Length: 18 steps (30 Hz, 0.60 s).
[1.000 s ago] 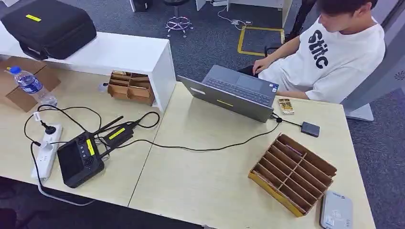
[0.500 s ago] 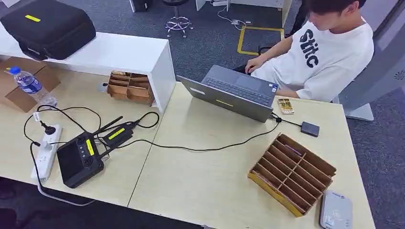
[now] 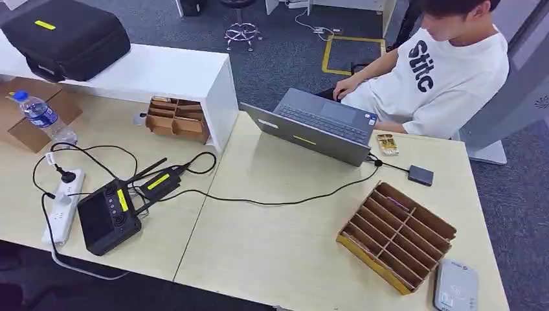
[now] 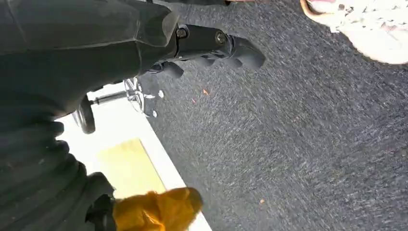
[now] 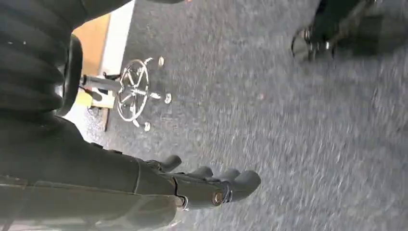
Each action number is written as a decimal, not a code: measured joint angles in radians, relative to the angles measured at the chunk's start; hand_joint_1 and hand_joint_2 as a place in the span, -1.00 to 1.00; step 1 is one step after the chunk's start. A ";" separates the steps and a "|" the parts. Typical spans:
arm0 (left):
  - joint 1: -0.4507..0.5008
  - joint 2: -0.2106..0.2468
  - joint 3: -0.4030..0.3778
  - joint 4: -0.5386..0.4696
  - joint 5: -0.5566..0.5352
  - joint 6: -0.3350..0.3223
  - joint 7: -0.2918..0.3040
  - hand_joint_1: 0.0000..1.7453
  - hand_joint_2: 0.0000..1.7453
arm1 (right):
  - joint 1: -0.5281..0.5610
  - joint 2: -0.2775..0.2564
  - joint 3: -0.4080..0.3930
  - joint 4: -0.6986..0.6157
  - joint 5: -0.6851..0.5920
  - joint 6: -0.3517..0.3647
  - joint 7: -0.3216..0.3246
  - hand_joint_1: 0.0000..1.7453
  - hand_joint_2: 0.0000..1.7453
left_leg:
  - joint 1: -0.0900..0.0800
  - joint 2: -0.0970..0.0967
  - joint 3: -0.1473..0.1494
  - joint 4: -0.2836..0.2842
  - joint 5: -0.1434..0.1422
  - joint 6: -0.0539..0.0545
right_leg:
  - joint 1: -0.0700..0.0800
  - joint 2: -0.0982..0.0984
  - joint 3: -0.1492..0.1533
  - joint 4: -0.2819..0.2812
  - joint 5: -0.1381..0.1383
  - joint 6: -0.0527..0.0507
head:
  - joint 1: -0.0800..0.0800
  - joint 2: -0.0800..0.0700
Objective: Pass the card to the sensor for recognition and then transmit it.
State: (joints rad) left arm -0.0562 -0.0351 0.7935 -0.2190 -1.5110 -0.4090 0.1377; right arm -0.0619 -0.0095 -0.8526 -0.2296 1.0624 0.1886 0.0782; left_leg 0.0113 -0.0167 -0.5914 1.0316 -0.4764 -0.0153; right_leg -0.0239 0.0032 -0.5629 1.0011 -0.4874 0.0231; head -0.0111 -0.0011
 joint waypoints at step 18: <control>0.002 0.019 -0.007 0.000 -0.006 0.034 -0.065 -1.00 -1.00 | 0.008 0.000 0.022 0.008 0.045 0.048 -0.056 1.00 1.00 | 0.000 0.000 0.000 0.000 0.000 0.000 | 0.000 0.000 0.000 0.000 0.000 0.000 | 0.000 0.000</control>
State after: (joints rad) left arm -0.0544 -0.0160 0.7866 -0.2186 -1.5175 -0.3750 0.0728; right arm -0.0537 -0.0099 -0.8309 -0.2216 1.1070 0.2361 0.0225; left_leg 0.0112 -0.0166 -0.5914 1.0315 -0.4764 -0.0154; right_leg -0.0239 0.0032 -0.5627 1.0011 -0.4875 0.0231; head -0.0114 -0.0011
